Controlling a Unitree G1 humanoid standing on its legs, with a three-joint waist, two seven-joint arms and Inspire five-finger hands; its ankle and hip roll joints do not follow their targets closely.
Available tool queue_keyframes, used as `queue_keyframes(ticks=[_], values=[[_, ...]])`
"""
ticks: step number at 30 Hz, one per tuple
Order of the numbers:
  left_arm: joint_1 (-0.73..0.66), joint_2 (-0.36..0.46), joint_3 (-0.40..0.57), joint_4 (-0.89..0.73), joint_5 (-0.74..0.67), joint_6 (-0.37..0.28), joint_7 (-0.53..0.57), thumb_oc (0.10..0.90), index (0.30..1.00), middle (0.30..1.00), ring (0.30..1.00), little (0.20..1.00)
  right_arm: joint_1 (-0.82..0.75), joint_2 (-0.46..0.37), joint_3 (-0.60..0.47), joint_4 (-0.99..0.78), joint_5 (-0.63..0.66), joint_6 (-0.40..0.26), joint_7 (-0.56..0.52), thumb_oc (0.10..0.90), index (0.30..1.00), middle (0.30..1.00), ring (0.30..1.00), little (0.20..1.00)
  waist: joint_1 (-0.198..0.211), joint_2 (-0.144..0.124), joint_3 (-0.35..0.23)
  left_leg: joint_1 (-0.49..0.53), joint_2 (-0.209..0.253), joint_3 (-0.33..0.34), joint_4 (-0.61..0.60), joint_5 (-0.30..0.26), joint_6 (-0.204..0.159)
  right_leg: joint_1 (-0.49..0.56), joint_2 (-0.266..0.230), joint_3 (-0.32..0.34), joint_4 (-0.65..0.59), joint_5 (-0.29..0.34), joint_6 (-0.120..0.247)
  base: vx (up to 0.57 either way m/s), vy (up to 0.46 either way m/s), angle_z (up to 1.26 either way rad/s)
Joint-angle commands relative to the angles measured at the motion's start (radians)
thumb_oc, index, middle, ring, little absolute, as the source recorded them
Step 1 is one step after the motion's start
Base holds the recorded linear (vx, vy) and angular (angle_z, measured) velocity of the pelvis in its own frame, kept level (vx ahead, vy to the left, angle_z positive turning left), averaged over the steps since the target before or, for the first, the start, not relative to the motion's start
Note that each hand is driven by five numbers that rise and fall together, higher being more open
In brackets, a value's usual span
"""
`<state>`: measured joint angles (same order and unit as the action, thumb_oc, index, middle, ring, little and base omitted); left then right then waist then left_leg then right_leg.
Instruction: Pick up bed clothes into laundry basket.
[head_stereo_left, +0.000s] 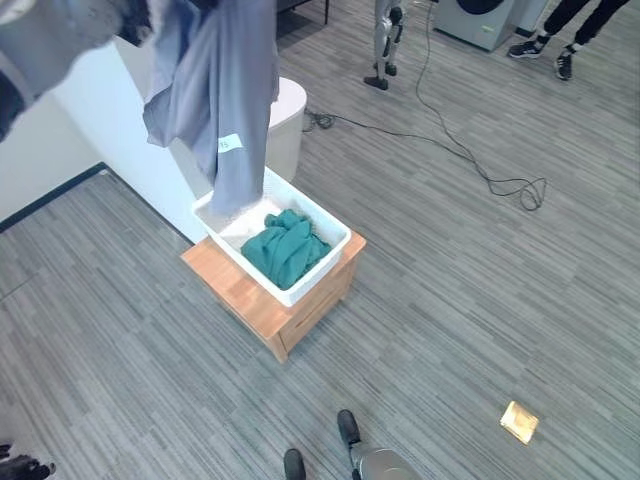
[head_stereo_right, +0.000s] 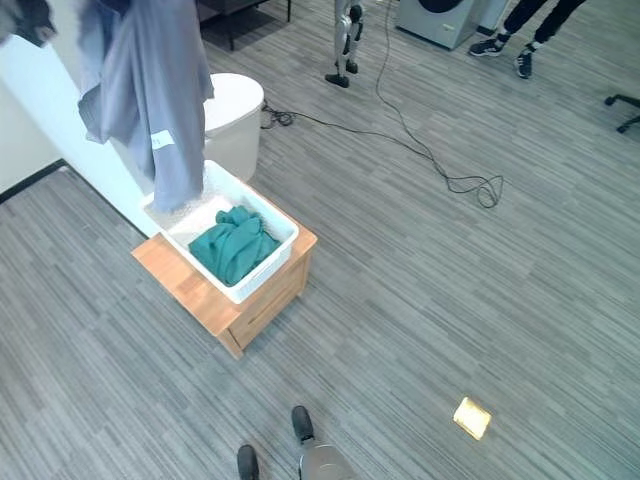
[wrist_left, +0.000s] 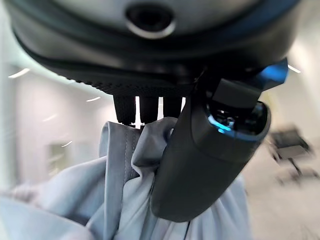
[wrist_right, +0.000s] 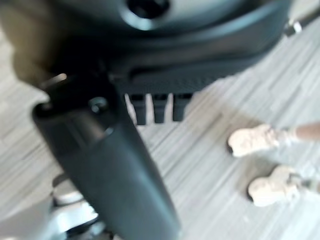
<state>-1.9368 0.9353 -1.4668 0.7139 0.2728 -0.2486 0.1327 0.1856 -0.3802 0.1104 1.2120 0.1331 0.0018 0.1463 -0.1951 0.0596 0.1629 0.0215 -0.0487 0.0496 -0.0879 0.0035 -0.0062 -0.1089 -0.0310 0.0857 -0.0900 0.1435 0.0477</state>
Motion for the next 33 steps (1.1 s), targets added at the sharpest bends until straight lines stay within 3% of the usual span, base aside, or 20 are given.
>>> queue_keyframes(ticks=[1,3,8,13,18,27,28,33], values=[[-0.205,-0.013,0.067,0.113,0.241,0.0,0.095,0.4,0.3,0.3,0.3,0.3,0.042,-0.198,-0.047,0.038,0.009,-0.011,-0.027,0.8,0.9,0.9,0.9,0.9,0.016,0.141,-0.055,0.023,0.062,0.019,0.001,-0.048,-0.054,0.054,-0.044,0.003,0.04,-0.145,0.14,0.02,0.015,0.14],[-0.199,-0.025,0.067,0.107,0.308,-0.01,0.093,0.4,0.3,0.3,0.3,0.3,0.036,-0.226,-0.056,0.055,0.007,-0.015,-0.036,0.8,0.9,0.9,0.9,0.9,0.02,0.167,-0.05,0.012,0.063,0.019,0.001,-0.047,-0.054,0.044,-0.044,0.0,0.042,-0.145,0.139,0.01,0.014,0.08],[-0.201,-0.023,0.067,0.111,0.383,-0.01,0.102,0.4,0.3,0.3,0.3,0.3,0.049,-0.253,-0.071,0.089,-0.007,-0.005,-0.037,0.8,0.9,0.9,0.9,0.9,0.025,0.201,-0.036,-0.014,0.063,0.015,0.001,-0.043,-0.056,0.02,-0.046,-0.003,0.041,-0.144,0.136,0.0,0.001,-0.05],[-0.207,-0.028,0.067,0.189,0.396,0.011,0.105,0.4,0.3,0.3,0.3,0.3,0.038,-0.272,-0.075,0.101,0.006,-0.001,-0.037,0.8,0.9,0.9,0.9,0.9,0.023,0.217,-0.012,-0.05,0.065,0.017,0.001,-0.034,-0.057,-0.015,-0.044,-0.002,0.041,-0.136,0.132,-0.03,0.007,-0.02],[-0.184,-0.018,0.067,0.285,0.373,0.031,0.097,0.4,0.3,0.3,0.3,0.3,0.011,-0.25,-0.037,0.088,0.026,0.001,-0.036,0.8,0.9,0.9,0.9,0.9,0.005,0.199,0.042,-0.091,0.067,0.029,0.001,-0.02,-0.06,-0.058,-0.044,0.007,0.036,-0.12,0.129,-0.02,0.0,-0.04],[-0.2,0.009,0.067,0.303,0.292,0.033,0.105,0.4,0.3,0.3,0.3,0.3,-0.02,-0.23,-0.014,0.102,0.044,0.005,-0.046,0.8,0.9,0.9,0.9,0.9,0.001,0.181,0.072,-0.118,0.066,0.03,0.001,-0.014,-0.061,-0.08,-0.046,0.009,0.029,-0.111,0.127,0.0,0.0,-0.01],[-0.2,0.018,0.067,0.293,0.247,0.031,0.103,0.4,0.3,0.3,0.3,0.3,-0.026,-0.212,0.0,0.099,0.047,0.007,-0.046,0.8,0.9,0.9,0.9,0.9,-0.002,0.164,0.078,-0.121,0.068,0.032,0.001,-0.014,-0.061,-0.085,-0.045,0.008,0.029,-0.111,0.127,0.0,0.0,0.0],[-0.202,0.004,0.067,0.294,0.228,0.035,0.101,0.4,0.3,0.3,0.3,0.3,-0.048,-0.206,0.016,0.092,0.055,0.007,-0.05,0.8,0.9,0.9,0.9,0.9,-0.008,0.147,0.096,-0.133,0.072,0.03,0.001,-0.009,-0.062,-0.097,-0.044,0.008,0.029,-0.108,0.126,-0.03,-0.007,0.02]])
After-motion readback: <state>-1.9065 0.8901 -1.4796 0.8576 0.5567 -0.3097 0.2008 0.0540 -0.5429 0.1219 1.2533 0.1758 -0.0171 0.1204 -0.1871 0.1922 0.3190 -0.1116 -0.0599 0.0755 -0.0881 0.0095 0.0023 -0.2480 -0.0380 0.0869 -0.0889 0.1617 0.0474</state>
